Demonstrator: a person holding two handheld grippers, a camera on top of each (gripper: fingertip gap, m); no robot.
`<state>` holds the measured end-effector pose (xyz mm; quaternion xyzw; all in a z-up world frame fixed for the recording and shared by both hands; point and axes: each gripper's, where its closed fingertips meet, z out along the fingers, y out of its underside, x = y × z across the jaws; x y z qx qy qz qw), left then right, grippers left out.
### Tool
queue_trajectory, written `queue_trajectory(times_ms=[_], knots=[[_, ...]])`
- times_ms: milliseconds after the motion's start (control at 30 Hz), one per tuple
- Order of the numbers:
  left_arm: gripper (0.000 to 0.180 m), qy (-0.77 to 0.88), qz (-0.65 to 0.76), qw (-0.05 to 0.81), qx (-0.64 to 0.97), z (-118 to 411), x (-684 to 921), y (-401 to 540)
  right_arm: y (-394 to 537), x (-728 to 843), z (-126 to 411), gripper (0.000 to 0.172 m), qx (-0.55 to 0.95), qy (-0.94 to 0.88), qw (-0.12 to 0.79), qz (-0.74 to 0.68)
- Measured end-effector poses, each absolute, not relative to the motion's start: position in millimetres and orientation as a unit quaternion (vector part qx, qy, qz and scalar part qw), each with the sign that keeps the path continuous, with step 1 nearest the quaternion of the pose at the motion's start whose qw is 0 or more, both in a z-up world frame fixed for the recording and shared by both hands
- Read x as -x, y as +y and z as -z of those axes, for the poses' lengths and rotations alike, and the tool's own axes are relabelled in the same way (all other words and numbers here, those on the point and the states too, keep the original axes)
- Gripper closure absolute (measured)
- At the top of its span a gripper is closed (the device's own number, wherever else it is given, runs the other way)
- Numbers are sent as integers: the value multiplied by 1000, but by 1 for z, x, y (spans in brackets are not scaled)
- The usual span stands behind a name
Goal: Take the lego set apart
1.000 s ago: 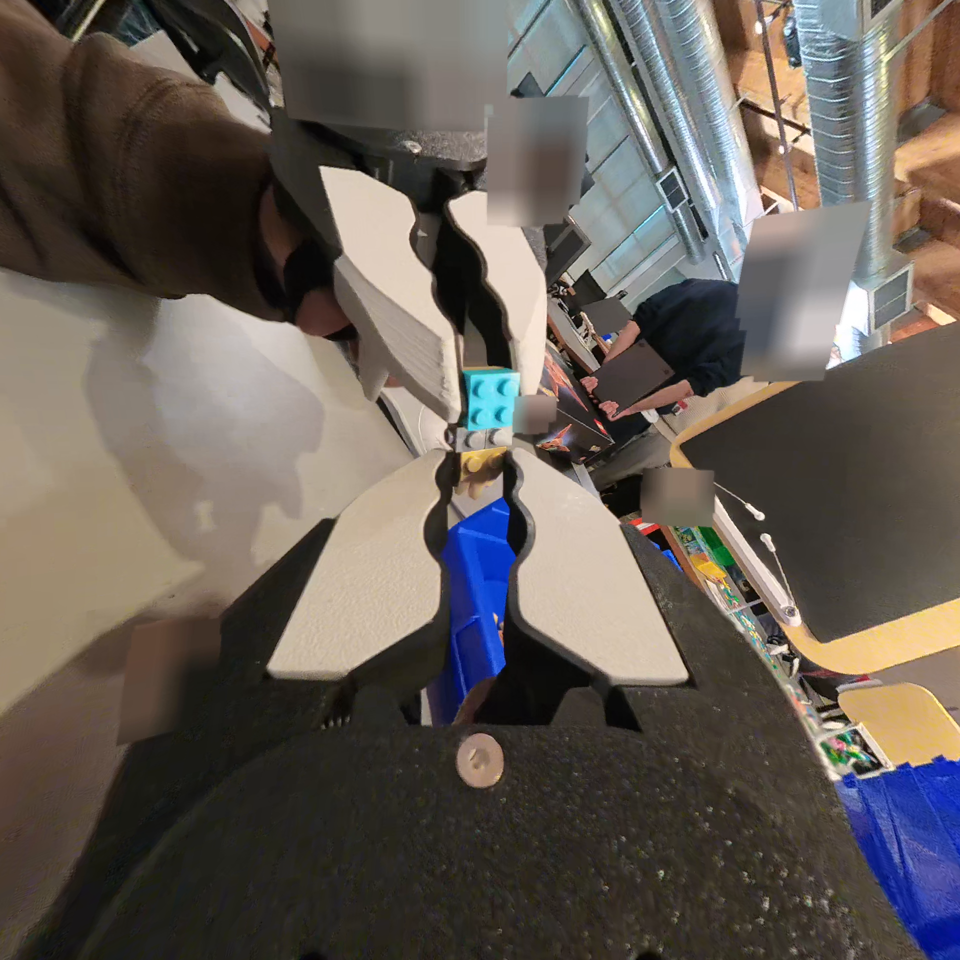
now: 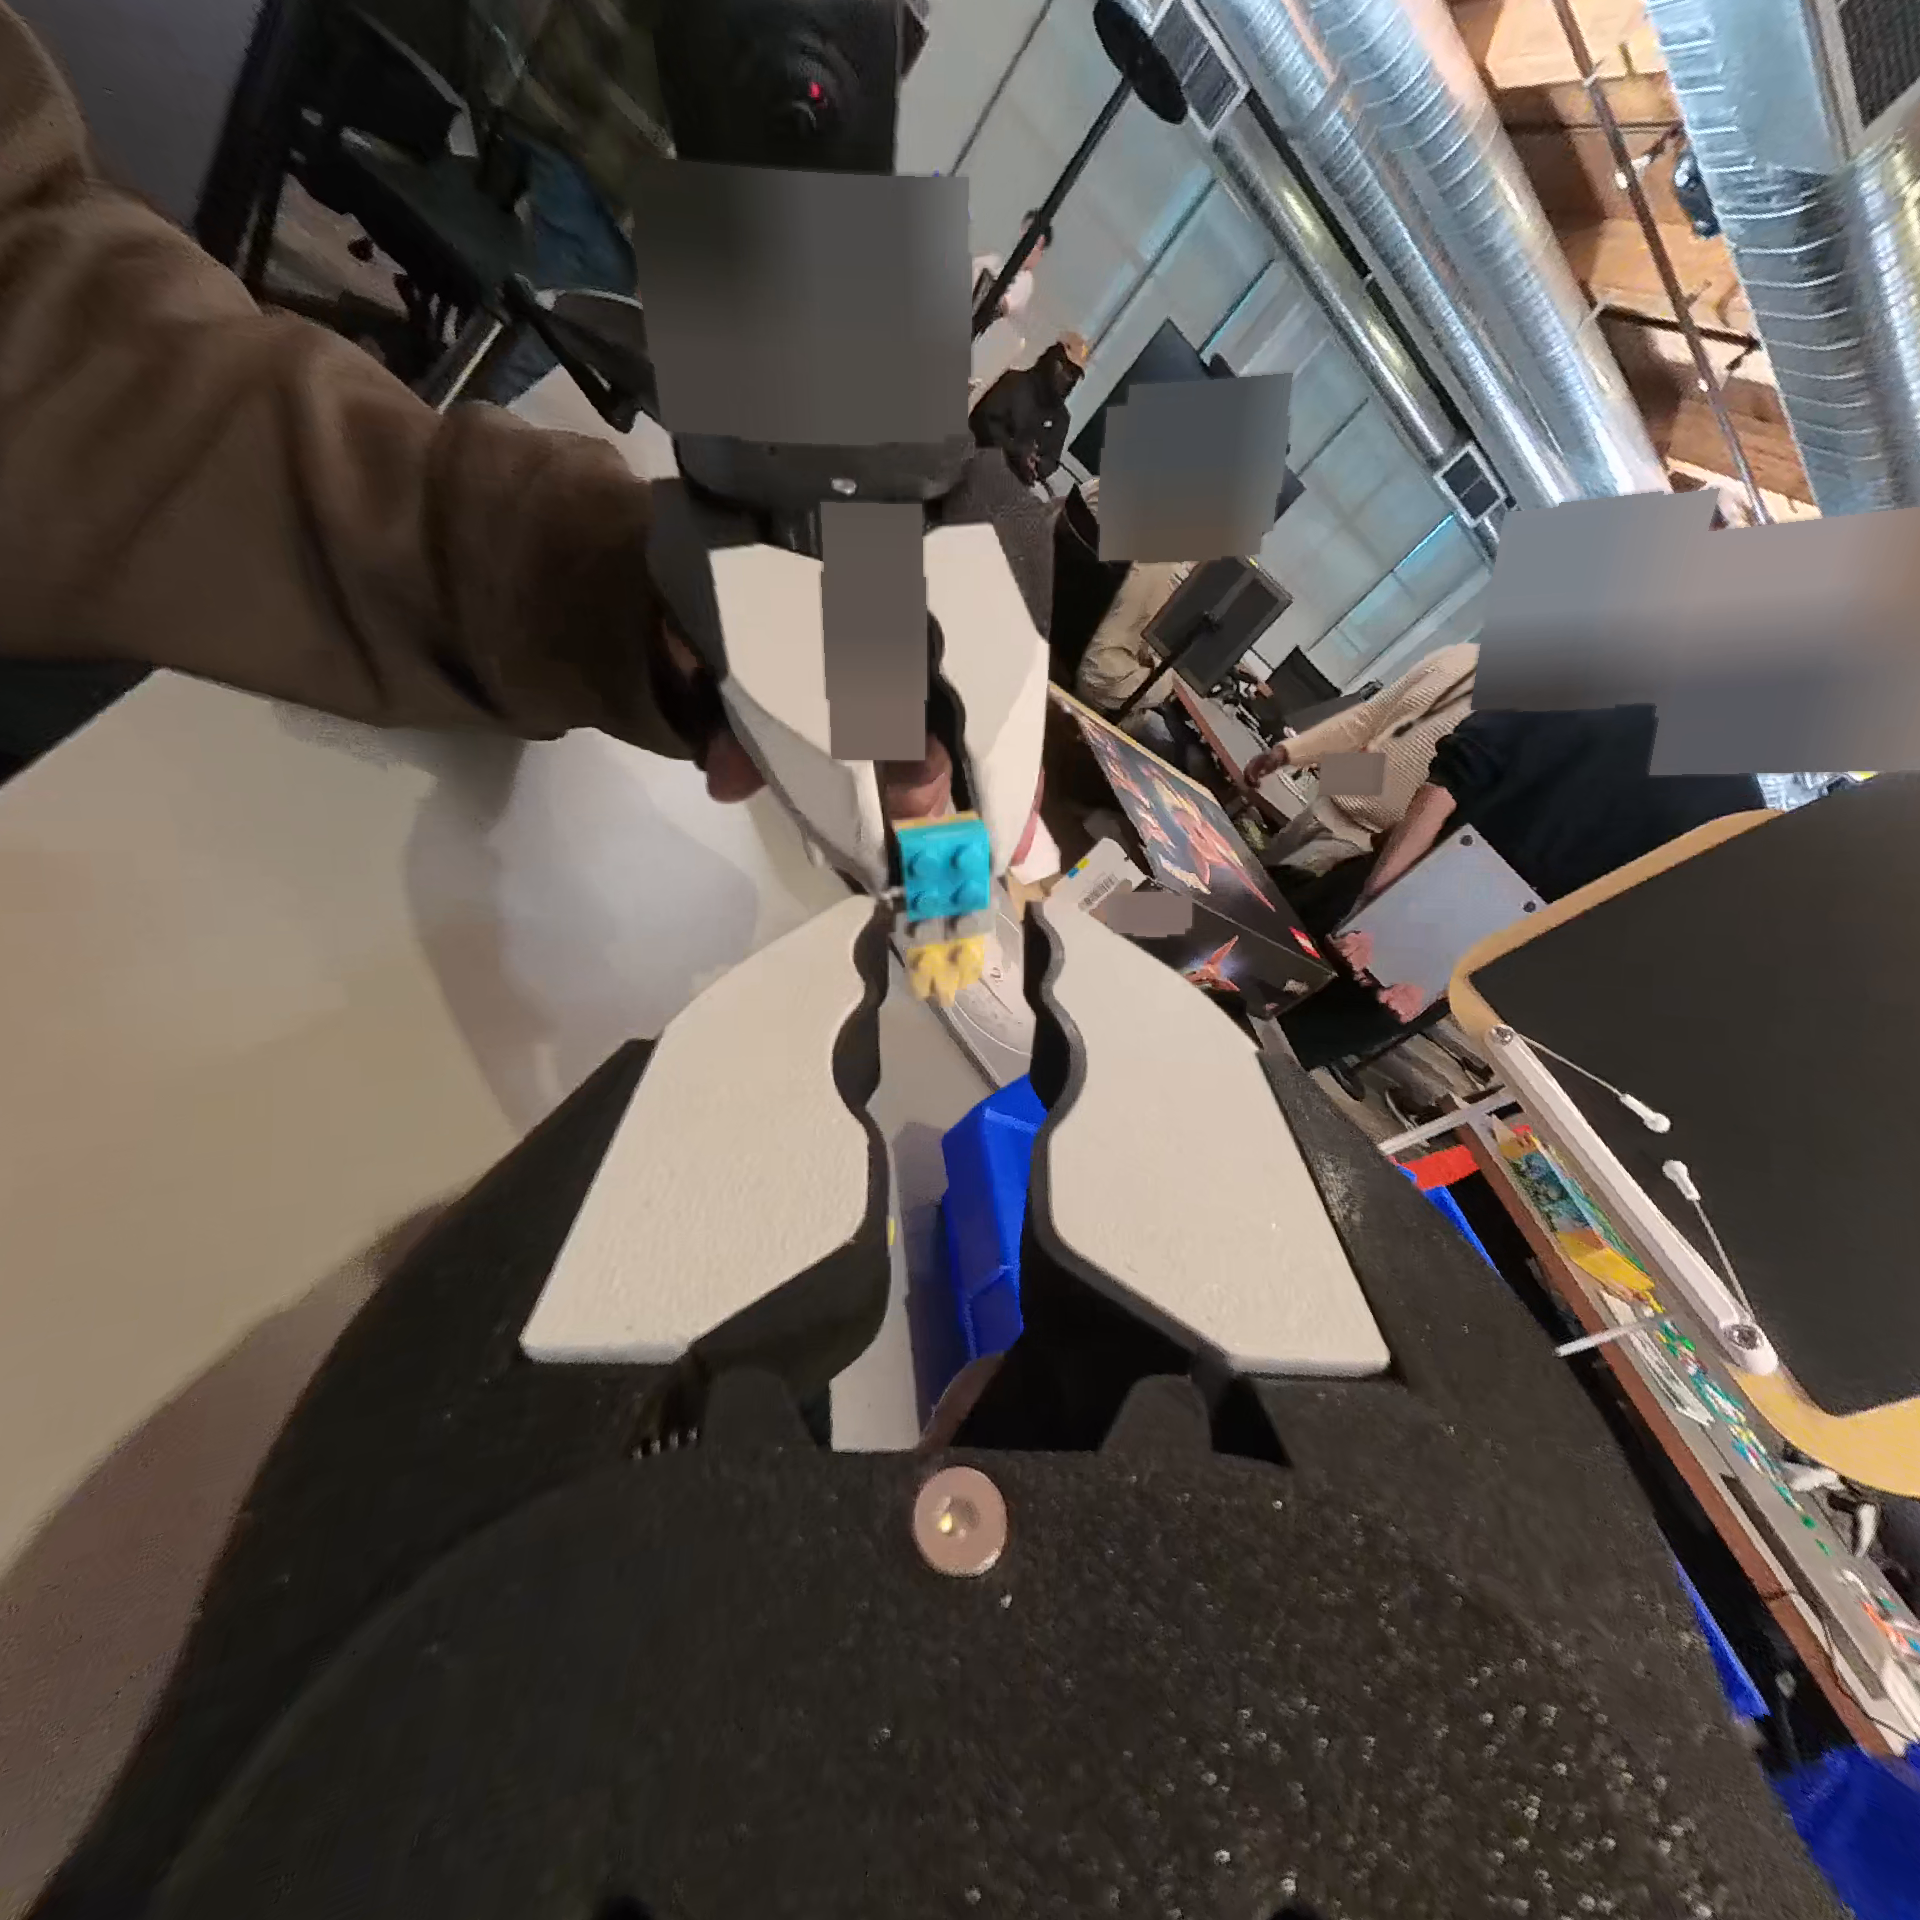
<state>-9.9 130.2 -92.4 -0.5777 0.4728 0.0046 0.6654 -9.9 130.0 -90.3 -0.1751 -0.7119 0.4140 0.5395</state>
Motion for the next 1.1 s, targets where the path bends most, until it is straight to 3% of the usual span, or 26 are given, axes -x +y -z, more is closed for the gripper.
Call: queue_trajectory(times_ms=[567, 1100], knots=[[165, 530, -27, 613, 585, 115, -1, 126, 121, 9, 115, 156, 138, -769, 520, -345], [164, 528, 34, 630, 568, 107, -12, 116, 112, -5, 105, 156, 136, -764, 471, -421]])
